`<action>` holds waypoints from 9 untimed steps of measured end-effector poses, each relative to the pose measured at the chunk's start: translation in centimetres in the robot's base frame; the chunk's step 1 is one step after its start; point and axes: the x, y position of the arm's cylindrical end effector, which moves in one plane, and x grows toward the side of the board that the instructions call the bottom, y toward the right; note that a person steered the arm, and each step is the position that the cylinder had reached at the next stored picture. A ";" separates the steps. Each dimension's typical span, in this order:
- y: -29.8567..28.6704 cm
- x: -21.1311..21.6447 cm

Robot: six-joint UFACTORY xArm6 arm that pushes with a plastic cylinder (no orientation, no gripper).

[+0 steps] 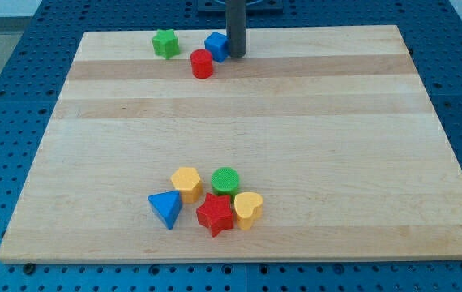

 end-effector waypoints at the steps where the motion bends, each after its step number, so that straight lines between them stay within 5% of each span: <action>1: 0.0 0.0; 5: 0.9 -3.0; 6: -5.3 -5.0; 8: -10.0 1.1; 9: -7.8 1.3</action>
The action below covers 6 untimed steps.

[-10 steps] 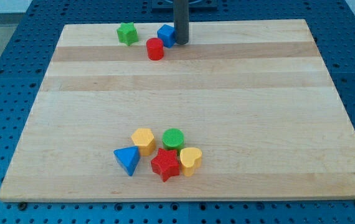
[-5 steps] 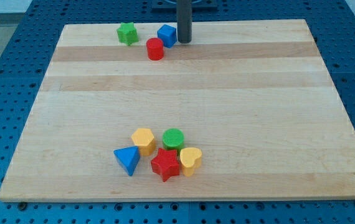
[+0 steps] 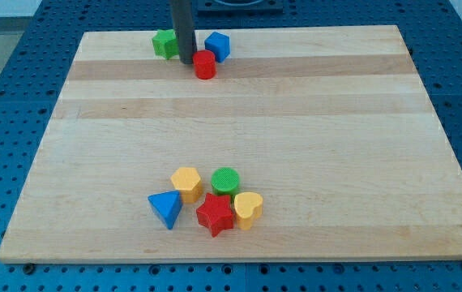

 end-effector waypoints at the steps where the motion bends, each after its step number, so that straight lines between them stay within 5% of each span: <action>1: 1.5 -0.1; 2: 3.1 1.2; 3: 3.1 6.8; 6: 7.1 9.6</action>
